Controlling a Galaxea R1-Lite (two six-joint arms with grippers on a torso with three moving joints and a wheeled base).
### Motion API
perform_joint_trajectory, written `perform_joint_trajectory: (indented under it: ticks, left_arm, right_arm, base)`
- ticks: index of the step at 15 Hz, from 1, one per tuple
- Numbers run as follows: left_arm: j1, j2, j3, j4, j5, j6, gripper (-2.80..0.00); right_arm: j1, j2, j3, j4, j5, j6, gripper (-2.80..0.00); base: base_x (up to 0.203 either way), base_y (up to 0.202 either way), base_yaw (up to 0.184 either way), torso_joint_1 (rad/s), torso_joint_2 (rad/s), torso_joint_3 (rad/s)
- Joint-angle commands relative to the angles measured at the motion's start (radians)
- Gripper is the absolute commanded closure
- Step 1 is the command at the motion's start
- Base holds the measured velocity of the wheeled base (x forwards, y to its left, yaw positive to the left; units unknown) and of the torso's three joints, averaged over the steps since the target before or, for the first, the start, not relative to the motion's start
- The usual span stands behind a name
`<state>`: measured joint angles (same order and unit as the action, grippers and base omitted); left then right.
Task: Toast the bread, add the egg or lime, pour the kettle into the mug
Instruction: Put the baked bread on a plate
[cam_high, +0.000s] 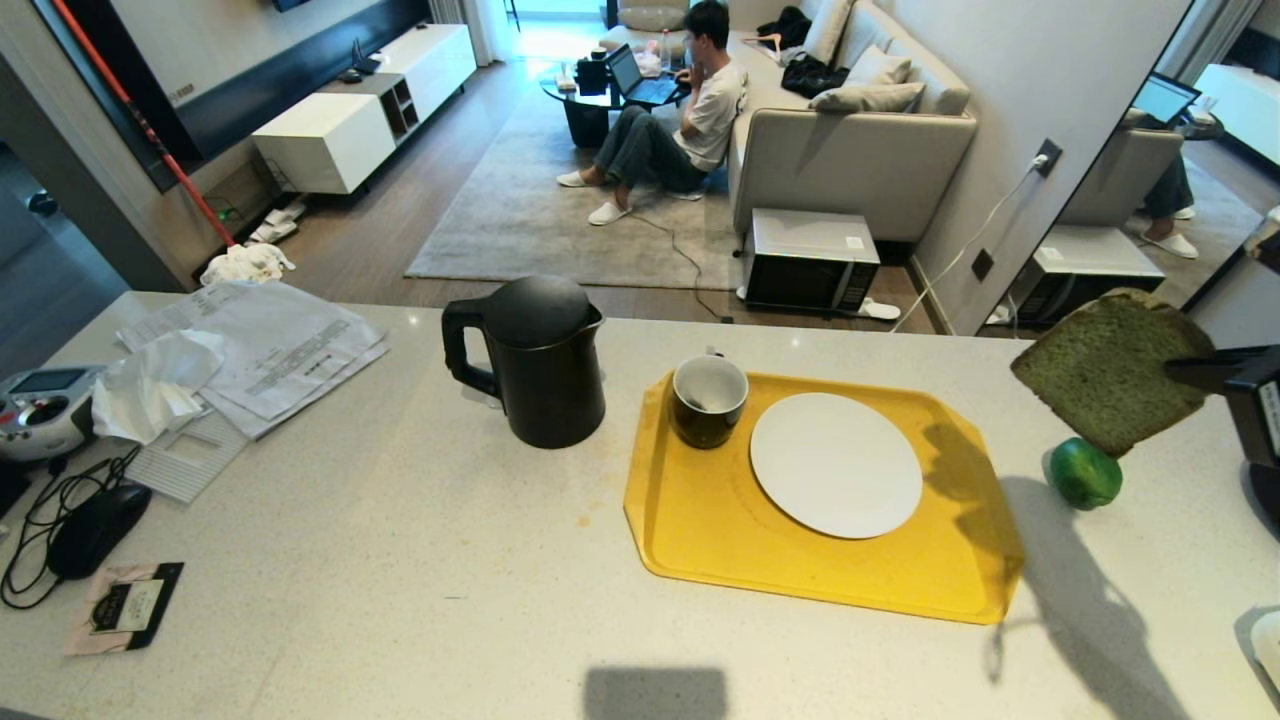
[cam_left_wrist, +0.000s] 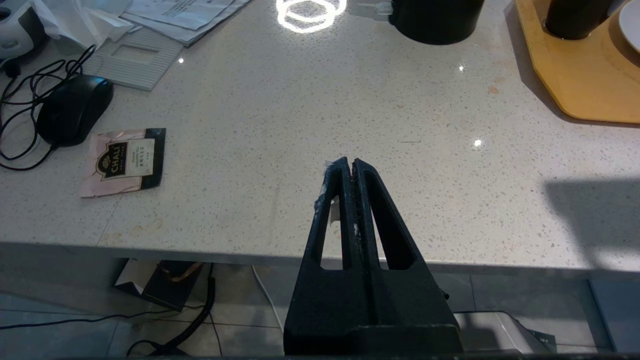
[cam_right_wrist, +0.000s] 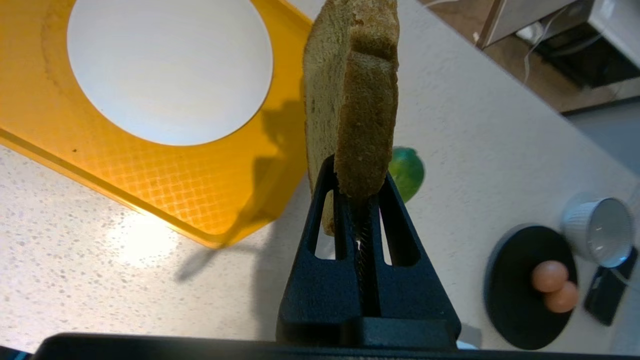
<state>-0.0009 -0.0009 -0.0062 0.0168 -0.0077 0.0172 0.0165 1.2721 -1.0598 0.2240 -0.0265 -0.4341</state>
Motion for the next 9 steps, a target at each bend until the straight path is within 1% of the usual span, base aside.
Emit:
perform_joint_trajectory:
  ticks: [1,2,4,6,7,9]
  left_arm:
    - [0.001,-0.001,0.0,0.0,0.0,0.0,0.0]
    - [0.001,-0.001,0.0,0.0,0.0,0.0,0.0]
    - [0.001,-0.001,0.0,0.0,0.0,0.0,0.0]
    - [0.001,-0.001,0.0,0.0,0.0,0.0,0.0]
    - [0.001,-0.001,0.0,0.0,0.0,0.0,0.0]
    - [0.001,-0.001,0.0,0.0,0.0,0.0,0.0]
  right_arm:
    - [0.083,0.117,-0.011,0.001,-0.065,0.069,0.0]
    - [0.105,0.154,-0.019,0.001,-0.089,0.104,0.0]
    - [0.127,0.218,-0.027,0.004,-0.108,0.165,0.0]
    - [0.176,0.269,-0.027,0.008,-0.107,0.258,0.0]
    - [0.197,0.29,-0.026,0.013,-0.106,0.287,0.0]
    - [0.229,0.318,-0.028,0.031,-0.094,0.32,0.0]
  base:
    - [0.0,0.0,0.0,0.0,0.0,0.0]
    - [0.0,0.0,0.0,0.0,0.0,0.0]
    - [0.0,0.0,0.0,0.0,0.0,0.0]
    - [0.0,0.0,0.0,0.0,0.0,0.0]
    - [0.0,0.0,0.0,0.0,0.0,0.0]
    - [0.0,0.0,0.0,0.0,0.0,0.0]
